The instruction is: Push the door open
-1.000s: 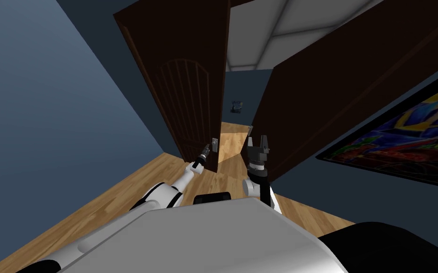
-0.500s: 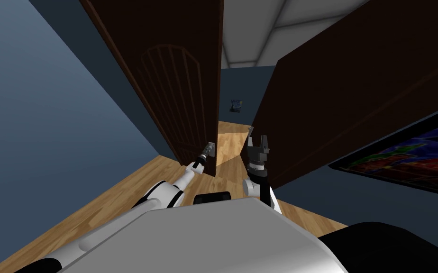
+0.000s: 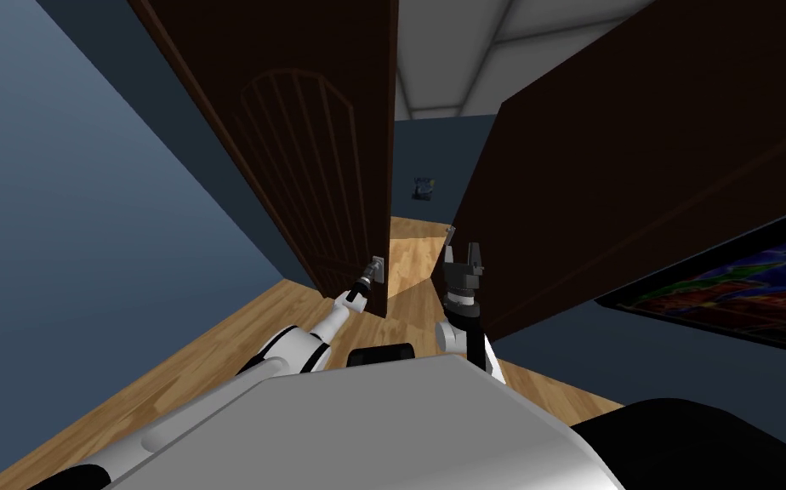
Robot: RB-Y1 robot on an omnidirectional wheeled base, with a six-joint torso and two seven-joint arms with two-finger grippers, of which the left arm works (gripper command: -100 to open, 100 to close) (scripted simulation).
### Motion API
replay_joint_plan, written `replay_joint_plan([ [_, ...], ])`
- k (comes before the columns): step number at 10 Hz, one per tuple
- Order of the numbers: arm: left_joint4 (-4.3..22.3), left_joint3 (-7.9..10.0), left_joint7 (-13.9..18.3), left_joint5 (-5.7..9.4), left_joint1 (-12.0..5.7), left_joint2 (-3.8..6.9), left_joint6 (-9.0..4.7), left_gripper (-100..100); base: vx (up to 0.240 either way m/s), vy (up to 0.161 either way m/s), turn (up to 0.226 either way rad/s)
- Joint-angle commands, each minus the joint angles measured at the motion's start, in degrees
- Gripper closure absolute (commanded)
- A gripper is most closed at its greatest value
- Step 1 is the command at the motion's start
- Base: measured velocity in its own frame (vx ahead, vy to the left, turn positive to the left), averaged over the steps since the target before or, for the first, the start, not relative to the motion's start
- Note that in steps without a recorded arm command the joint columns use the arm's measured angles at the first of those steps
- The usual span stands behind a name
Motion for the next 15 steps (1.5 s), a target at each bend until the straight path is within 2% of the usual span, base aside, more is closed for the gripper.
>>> replay_joint_plan([
  [1, 0.09, -0.04, 0.02, -0.01, 0.19, -0.03, -0.02, 100, 0.000, 0.000, 0.000],
  [3, 0.09, -0.04, 0.02, -0.01, 0.19, -0.03, -0.02, 100, 0.000, 0.000, 0.000],
  [4, 0.05, 0.66, -0.25, 0.22, 0.04, 0.63, 0.01, 100, 0.102, -0.071, 0.017],
  [8, 0.12, 1.54, -0.59, 0.52, 0.09, 1.36, 0.03, 100, 0.127, -0.108, 0.033],
  [9, 0.19, 2.43, -0.92, 0.81, 0.14, 1.99, 0.05, 100, 0.161, -0.089, 0.008],
  [12, 0.22, 2.75, -1.04, 0.92, 0.16, 2.21, 0.06, 100, 0.094, -0.096, 0.030],
  [13, 0.30, 3.79, -1.44, 1.27, 0.23, 2.85, 0.08, 100, 0.076, -0.096, 0.062],
  [14, 0.30, 3.79, -1.44, 1.27, 0.23, 2.85, 0.08, 100, 0.102, -0.110, 0.056],
  [15, 0.36, 4.56, -1.74, 1.53, 0.28, 3.26, 0.10, 100, 0.105, -0.144, 0.038],
])
